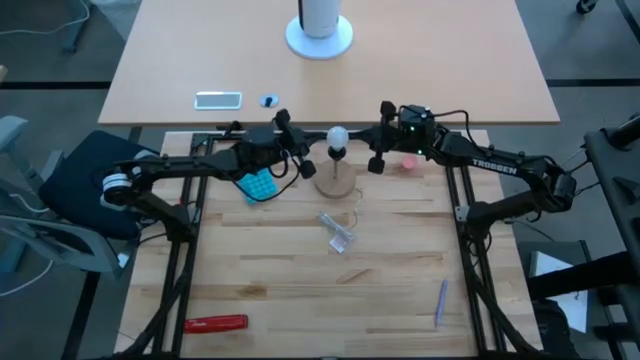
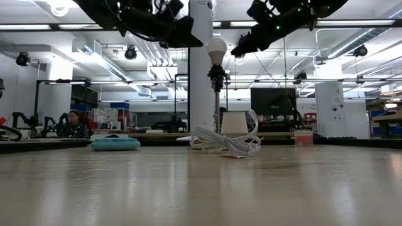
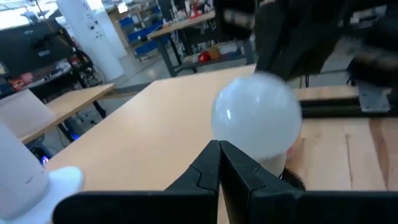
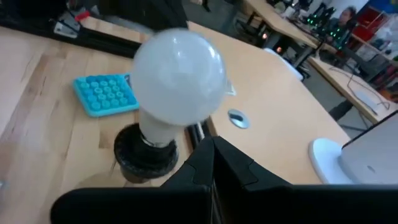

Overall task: Screw lightbulb
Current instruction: Insert the light bulb into the desk lamp

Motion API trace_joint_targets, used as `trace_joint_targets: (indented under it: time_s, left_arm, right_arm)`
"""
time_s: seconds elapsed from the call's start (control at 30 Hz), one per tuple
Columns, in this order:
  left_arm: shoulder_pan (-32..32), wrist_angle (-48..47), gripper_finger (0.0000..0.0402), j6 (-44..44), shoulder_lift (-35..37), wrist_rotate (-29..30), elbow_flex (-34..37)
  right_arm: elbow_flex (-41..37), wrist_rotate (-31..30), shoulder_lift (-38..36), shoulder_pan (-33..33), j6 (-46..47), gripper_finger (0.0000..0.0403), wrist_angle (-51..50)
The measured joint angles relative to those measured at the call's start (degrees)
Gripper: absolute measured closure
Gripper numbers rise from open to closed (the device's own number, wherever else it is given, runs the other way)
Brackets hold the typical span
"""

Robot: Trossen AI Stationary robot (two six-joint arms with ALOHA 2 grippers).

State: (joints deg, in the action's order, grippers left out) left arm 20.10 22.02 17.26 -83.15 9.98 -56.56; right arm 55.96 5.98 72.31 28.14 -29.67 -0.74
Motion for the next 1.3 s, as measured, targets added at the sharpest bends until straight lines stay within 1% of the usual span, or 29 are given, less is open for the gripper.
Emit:
trace_joint_targets:
  time_s: [0.1,0.2,0.3,0.43,0.57,0.7,0.9,0.97,1.07,1.13,1.3]
  left_arm:
    - [-0.18,-0.37,0.0401,0.31,0.25,-1.33,-0.04]
    - [-0.18,-0.42,0.0401,0.72,0.05,-6.55,0.01]
    - [-0.31,-0.51,0.0401,0.41,-0.53,-6.92,-0.02]
    - [-0.24,-0.28,0.0401,0.22,-0.84,-6.45,0.03]
    - [-0.23,0.78,0.0401,0.2,-1.26,-4.05,0.03]
    - [-0.2,0.99,0.0401,0.2,-1.28,-3.41,0.03]
    - [-0.23,-0.25,0.0401,-0.44,-1.32,1.49,0.03]
    - [-0.25,-0.35,0.0401,-0.44,-1.29,1.46,0.03]
    - [-0.58,-0.29,0.0401,-0.46,-0.91,0.91,0.03]
    - [-0.73,-0.2,0.0401,-0.46,-0.75,-0.58,0.03]
    - [-0.76,0.57,0.0401,-0.4,-1.06,-7.21,0.03]
  right_arm:
    - [0.0,0.0,0.25,-0.02,0.02,0.0403,0.09]
    - [0.0,0.1,0.99,-0.05,0.24,0.0403,1.61]
    - [0.0,0.39,1.62,-0.07,0.26,0.0403,2.73]
    - [0.0,1.99,1.62,-0.1,0.31,0.0403,2.86]
    - [0.0,2.1,1.62,-0.33,0.12,0.0403,2.63]
    - [0.0,4.45,1.62,-0.7,-0.48,0.0403,2.37]
    - [0.0,4.91,1.45,-1.09,-1.12,0.0403,1.21]
    - [-0.02,3.52,1.31,-1.09,-1.08,0.0403,0.89]
    - [-0.02,-1.18,0.96,-1.05,-1.07,0.0403,0.56]
    - [-0.02,-3.07,0.94,-0.95,-1.13,0.0403,0.54]
    - [-0.02,-2.5,1.26,-0.77,-1.29,0.0403,2.35]
